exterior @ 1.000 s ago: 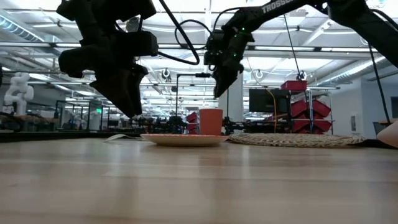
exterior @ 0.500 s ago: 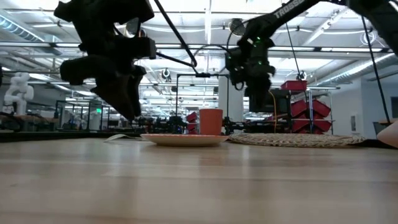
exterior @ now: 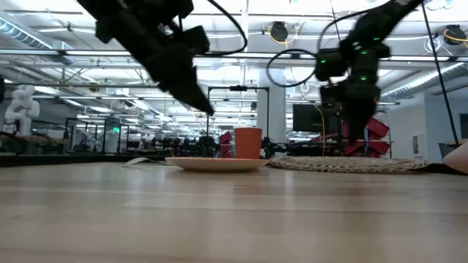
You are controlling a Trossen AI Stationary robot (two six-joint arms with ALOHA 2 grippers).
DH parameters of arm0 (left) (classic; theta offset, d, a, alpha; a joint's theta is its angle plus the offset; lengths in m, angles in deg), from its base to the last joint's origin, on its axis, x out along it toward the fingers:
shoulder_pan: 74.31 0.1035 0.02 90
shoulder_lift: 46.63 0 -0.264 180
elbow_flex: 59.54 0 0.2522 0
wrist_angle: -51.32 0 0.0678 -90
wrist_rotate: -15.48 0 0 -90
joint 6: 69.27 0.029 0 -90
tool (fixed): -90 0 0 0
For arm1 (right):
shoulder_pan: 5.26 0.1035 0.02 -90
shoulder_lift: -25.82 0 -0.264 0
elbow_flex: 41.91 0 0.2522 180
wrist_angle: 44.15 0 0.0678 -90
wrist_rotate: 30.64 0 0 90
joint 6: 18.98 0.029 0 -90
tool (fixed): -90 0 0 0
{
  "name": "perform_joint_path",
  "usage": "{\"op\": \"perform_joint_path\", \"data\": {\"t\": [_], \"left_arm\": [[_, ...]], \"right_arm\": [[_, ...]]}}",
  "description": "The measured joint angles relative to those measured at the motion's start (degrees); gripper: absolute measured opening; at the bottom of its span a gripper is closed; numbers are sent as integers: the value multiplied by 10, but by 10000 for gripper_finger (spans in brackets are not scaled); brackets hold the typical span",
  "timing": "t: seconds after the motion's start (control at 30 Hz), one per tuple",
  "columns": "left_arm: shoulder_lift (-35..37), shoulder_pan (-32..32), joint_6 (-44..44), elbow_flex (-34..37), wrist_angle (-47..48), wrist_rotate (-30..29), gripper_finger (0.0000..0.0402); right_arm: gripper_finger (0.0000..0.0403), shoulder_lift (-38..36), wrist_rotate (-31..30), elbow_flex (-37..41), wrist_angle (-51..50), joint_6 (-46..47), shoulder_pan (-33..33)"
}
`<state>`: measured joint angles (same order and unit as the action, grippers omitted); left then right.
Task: Set table place
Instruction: Move the mat to the center of the table
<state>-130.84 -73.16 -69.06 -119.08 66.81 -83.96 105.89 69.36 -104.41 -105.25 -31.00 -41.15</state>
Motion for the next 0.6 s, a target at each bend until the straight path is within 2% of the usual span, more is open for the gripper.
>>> {"op": "perform_joint_path", "data": {"t": [0.1, 0.17, 0.23, 0.3, 0.47, 0.6], "left_arm": [[0, 34, -23, 0, -54, 24, 140], [0, 60, -37, 0, -84, 46, 140], [0, 83, -54, 0, -112, 70, 140], [0, 105, -67, 0, -129, 92, 140], [0, 140, -70, 0, -144, 120, 140], [0, 148, -3, 0, -120, 110, 140]], "right_arm": [[130, -71, 0, 75, 50, 67, 0], [130, -104, -20, 81, 57, 97, 6], [130, -133, -69, 71, 69, 149, 16], [130, -162, -81, 71, 67, 184, 17], [130, -223, -69, 71, 51, 178, 25], [130, -244, -52, 71, 48, 160, 67]]}}
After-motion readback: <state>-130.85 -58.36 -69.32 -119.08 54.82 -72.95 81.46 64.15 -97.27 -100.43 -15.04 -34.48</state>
